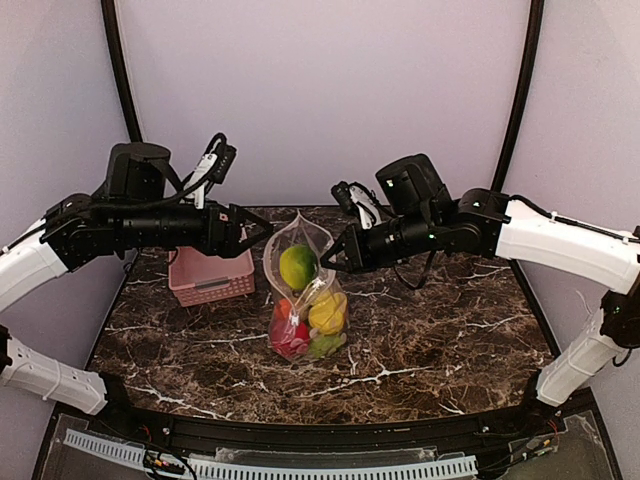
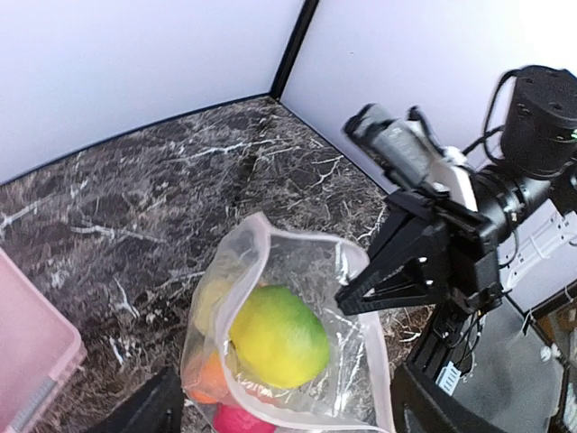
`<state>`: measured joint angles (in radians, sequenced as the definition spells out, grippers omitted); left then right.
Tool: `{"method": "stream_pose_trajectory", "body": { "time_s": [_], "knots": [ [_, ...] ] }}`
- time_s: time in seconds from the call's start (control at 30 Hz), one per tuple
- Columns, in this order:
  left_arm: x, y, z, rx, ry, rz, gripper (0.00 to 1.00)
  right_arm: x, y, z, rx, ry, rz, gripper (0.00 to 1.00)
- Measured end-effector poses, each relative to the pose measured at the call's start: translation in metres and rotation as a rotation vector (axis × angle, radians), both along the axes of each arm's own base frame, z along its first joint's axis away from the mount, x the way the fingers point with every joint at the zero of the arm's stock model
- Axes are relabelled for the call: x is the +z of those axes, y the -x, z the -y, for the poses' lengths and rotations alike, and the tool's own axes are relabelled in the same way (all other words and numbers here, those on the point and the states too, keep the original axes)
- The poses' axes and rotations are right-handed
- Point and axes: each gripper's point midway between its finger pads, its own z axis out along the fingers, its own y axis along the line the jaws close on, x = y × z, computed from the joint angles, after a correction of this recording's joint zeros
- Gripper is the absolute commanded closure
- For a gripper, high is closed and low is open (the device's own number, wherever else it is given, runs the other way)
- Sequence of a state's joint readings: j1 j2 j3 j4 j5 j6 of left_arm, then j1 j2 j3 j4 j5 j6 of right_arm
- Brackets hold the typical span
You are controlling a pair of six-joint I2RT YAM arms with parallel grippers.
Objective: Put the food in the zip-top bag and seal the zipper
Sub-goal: Place the fake fruit in the zipper food storage bag, then pick up the fake fruit from the bin.
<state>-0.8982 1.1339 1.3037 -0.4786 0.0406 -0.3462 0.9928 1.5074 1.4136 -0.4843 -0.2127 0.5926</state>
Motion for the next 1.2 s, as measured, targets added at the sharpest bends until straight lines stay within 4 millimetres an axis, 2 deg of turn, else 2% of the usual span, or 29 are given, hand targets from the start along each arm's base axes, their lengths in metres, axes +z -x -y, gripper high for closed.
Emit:
{"method": "stream_pose_trajectory", "body": {
  "time_s": [0.03,0.17,0.3,0.4,0.53,0.67,0.8,0.9,1.07,1.2],
  "knots": [
    [-0.013,-0.003,-0.005,0.022,-0.003,-0.029,0.33,0.0,0.0,0.0,0.0,0.0,0.0,1.0],
    [-0.061,-0.007,-0.015,0.069,-0.024,-0.15,0.39,0.0,0.0,0.0,0.0,0.0,0.0,1.0],
    [-0.089,-0.005,-0.016,0.077,-0.015,-0.233,0.42,0.0,0.0,0.0,0.0,0.0,0.0,1.0],
    [-0.091,-0.002,-0.01,0.061,0.025,-0.26,0.42,0.0,0.0,0.0,0.0,0.0,0.0,1.0],
    [-0.084,-0.001,-0.001,0.033,0.092,-0.269,0.46,0.0,0.0,0.0,0.0,0.0,0.0,1.0],
    [-0.078,0.0,0.005,0.012,0.135,-0.27,0.46,0.0,0.0,0.0,0.0,0.0,0.0,1.0],
    [-0.074,-0.007,0.001,0.014,0.154,-0.267,0.46,0.0,0.0,0.0,-0.001,0.0,0.001,1.0],
    [-0.075,-0.029,-0.019,0.076,0.132,-0.254,0.41,0.0,0.0,0.0,0.0,0.0,0.0,1.0],
    [-0.076,-0.082,-0.063,0.22,0.007,-0.182,0.34,0.0,0.0,0.0,0.0,-0.001,0.001,1.0],
    [-0.096,-0.122,-0.102,0.319,-0.155,-0.142,0.33,0.002,0.0,0.001,-0.001,-0.005,0.004,1.0]
  ]
}}
